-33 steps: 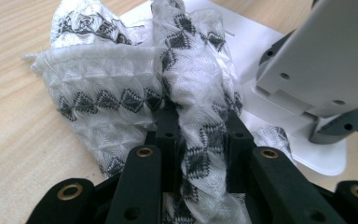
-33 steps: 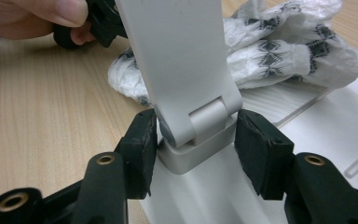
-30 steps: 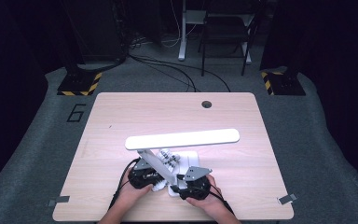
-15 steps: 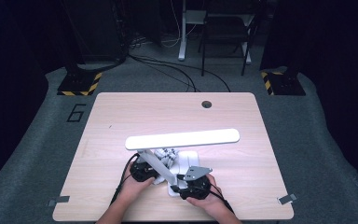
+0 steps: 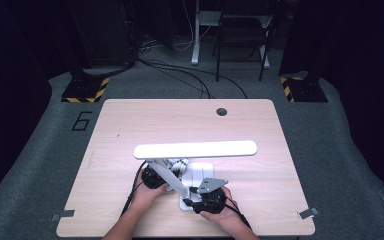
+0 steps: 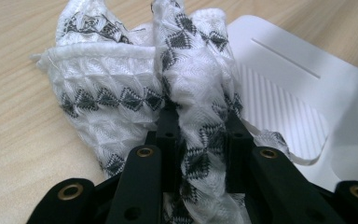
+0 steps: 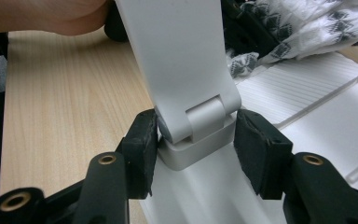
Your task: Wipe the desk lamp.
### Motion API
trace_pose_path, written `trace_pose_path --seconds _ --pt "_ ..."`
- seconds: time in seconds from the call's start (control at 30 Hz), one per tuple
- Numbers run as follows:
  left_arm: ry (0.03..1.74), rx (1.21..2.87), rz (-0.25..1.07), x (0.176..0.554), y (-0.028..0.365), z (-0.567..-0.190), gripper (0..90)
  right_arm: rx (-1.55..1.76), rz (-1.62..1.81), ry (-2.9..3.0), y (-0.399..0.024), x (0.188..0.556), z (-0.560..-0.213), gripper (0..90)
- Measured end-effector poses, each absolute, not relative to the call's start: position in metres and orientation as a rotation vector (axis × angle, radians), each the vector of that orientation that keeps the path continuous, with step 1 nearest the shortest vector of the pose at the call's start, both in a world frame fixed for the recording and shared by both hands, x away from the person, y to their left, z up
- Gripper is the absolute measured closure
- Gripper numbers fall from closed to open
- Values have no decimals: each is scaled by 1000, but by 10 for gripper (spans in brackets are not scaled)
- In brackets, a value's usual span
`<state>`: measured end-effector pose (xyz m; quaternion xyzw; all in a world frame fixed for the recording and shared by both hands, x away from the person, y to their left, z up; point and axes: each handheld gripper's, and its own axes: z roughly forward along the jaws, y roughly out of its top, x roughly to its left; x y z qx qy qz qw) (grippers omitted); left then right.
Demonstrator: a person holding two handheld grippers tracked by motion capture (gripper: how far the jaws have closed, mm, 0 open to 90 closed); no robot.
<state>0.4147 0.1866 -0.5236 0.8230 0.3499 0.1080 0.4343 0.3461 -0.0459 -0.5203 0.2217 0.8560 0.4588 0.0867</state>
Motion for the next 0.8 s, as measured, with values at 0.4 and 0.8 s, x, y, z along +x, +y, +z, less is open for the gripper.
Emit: trace_pose_path --seconds 0.4,0.8 --pt "923 2030 302 420 181 -521 734 633 1338 2548 -44 342 -520 591" --pt "991 1958 333 423 197 -512 721 632 1342 2550 -44 342 -520 590"
